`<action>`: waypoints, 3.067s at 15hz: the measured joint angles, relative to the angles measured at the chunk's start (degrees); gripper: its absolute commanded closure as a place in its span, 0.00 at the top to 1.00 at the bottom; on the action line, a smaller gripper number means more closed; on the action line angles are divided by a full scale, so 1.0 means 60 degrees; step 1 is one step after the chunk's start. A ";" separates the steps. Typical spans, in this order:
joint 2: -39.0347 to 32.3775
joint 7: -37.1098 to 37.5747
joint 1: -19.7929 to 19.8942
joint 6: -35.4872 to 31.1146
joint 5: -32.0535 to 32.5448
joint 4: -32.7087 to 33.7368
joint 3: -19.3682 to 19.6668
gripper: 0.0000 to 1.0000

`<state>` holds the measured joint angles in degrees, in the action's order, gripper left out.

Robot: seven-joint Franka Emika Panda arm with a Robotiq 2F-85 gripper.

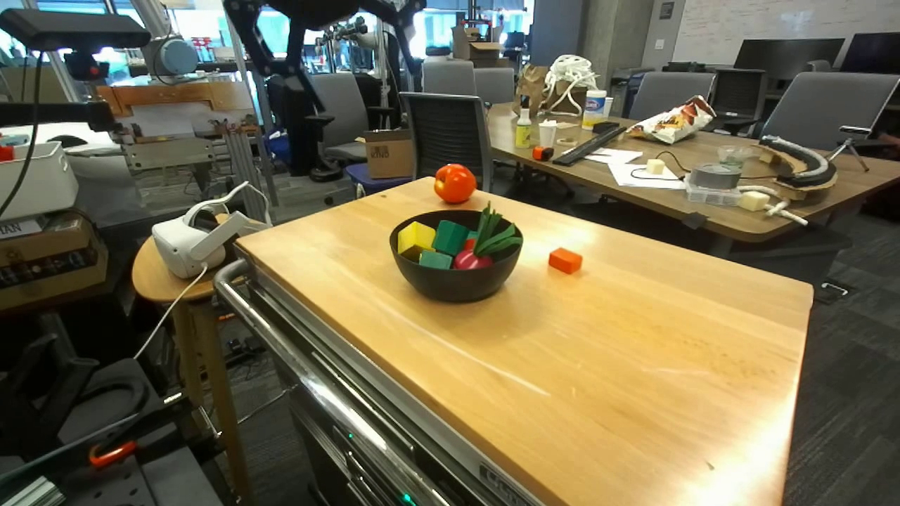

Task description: Put the beetroot and the blocks in the bowl then move the apple to the right

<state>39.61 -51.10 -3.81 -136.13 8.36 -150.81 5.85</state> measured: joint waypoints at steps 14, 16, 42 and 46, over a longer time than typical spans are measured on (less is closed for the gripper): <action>-0.4511 0.4284 0.0659 -0.2443 0.3845 0.2569 -0.2424 1.00; -0.4537 0.4390 0.0625 -0.2350 0.3845 0.2558 -0.2383 1.00; -0.9401 1.0432 -0.0538 0.2309 0.1311 0.8243 -0.2155 1.00; -0.9434 1.0421 -0.0555 0.2305 0.1311 0.8135 -0.2109 1.00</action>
<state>-16.99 11.43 -7.14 -122.30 16.22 -102.00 -6.81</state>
